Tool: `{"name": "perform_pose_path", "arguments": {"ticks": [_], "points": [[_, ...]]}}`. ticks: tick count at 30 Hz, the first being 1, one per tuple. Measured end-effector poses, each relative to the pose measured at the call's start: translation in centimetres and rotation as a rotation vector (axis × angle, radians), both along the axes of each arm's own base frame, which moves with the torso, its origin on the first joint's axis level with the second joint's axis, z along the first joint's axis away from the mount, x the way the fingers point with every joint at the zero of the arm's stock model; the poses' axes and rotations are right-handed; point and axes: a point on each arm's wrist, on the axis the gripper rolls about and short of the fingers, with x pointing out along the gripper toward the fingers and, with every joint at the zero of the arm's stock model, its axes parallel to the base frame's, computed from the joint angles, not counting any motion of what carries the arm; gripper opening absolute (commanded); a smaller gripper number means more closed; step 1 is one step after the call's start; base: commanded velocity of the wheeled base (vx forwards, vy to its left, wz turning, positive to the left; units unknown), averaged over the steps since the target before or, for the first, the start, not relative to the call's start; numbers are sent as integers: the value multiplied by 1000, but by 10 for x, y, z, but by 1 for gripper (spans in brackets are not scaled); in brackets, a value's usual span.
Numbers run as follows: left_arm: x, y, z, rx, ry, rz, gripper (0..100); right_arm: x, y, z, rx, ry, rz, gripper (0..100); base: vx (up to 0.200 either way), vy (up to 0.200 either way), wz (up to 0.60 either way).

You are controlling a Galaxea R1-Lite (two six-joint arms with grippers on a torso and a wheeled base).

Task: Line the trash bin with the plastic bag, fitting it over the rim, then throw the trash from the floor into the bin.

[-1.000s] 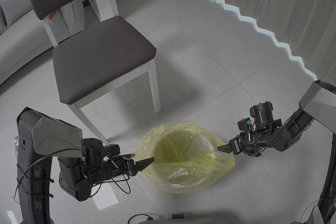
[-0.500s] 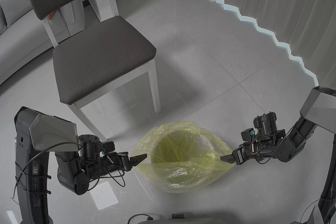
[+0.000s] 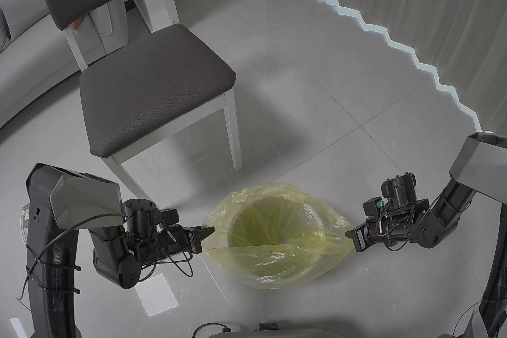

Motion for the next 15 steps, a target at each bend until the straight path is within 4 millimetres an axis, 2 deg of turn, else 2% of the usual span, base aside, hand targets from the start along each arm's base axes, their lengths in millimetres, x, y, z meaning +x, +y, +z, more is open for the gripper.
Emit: {"name": "perform_pose_path", "arguments": {"ticks": [15], "points": [[6,-5,-19,25,12,1,0,10,3,-25,-9,20,1,0,0,0,0]]}}
